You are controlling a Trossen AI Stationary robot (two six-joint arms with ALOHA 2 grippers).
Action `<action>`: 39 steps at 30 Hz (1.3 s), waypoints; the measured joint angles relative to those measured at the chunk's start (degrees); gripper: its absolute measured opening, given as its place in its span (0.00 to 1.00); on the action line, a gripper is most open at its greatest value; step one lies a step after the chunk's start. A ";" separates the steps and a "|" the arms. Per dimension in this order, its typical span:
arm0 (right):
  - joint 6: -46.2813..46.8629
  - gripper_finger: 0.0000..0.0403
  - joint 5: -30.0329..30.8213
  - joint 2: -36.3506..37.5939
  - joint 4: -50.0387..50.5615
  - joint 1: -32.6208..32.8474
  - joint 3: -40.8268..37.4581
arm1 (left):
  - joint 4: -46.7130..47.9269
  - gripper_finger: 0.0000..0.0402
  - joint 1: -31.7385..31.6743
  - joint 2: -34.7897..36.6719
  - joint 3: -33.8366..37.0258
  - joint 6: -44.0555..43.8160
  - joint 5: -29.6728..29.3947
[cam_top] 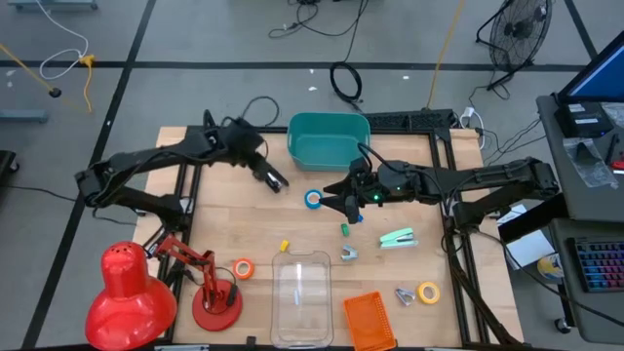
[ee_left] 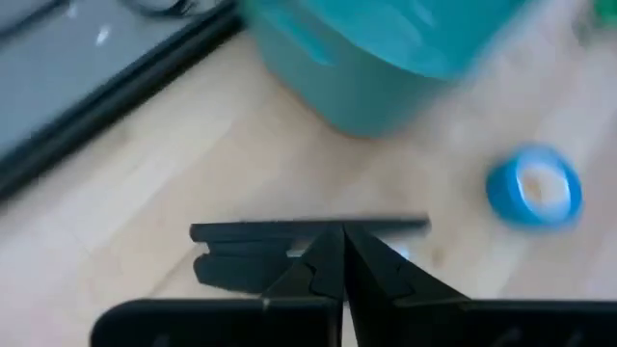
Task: Pick and place Stapler, Stapler remover, tape
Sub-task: Put the black stapler into the green bin
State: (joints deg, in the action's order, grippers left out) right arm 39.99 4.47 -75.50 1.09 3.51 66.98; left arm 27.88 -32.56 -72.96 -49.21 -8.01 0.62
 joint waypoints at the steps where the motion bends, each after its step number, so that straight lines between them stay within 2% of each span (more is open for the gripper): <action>1: -0.02 0.59 -0.01 0.00 0.00 0.00 0.00 | 1.68 0.04 0.83 0.04 0.00 2.87 0.65; 6: 0.07 0.59 -0.02 0.00 0.00 0.00 0.00 | 8.84 0.15 6.45 -1.09 0.00 16.75 3.95; 8: 0.26 0.59 -0.02 0.00 0.02 0.00 0.00 | 10.62 0.22 8.77 -1.96 0.08 21.78 2.63; 11: 0.26 0.59 -0.02 0.00 0.02 0.00 0.00 | 8.27 0.35 11.64 -2.89 -0.02 24.81 -1.26; 16: 0.52 0.59 -0.02 0.00 0.42 0.00 0.00 | 6.86 0.55 14.83 -6.51 -0.02 25.57 -7.21; 21: 1.23 0.59 -0.02 0.00 0.75 0.03 -0.02 | 6.06 0.71 17.06 -10.67 -0.07 25.62 -12.16; 25: 1.33 0.59 0.10 0.00 0.91 0.48 -0.02 | 7.51 0.80 17.71 -12.33 -1.27 15.77 -19.45; 28: 1.33 0.59 0.15 0.00 0.91 0.76 -0.02 | 9.29 0.82 16.57 -12.69 -3.48 6.91 -19.99; 30: 1.33 0.59 0.16 0.00 0.91 0.76 -0.02 | 9.50 0.82 16.06 -12.66 -4.42 5.96 -19.23; 36: 1.33 0.59 0.22 0.00 0.87 0.74 -0.02 | 11.12 0.73 17.56 -12.68 -4.72 23.30 -12.15; 39: 1.34 0.59 0.20 -0.02 0.87 0.76 -0.02 | 11.26 0.69 19.09 -12.71 -4.70 31.75 -13.75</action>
State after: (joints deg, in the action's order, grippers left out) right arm 41.33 4.67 -75.53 1.96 4.27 66.96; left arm 39.15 -13.48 -85.67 -53.91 23.74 -13.13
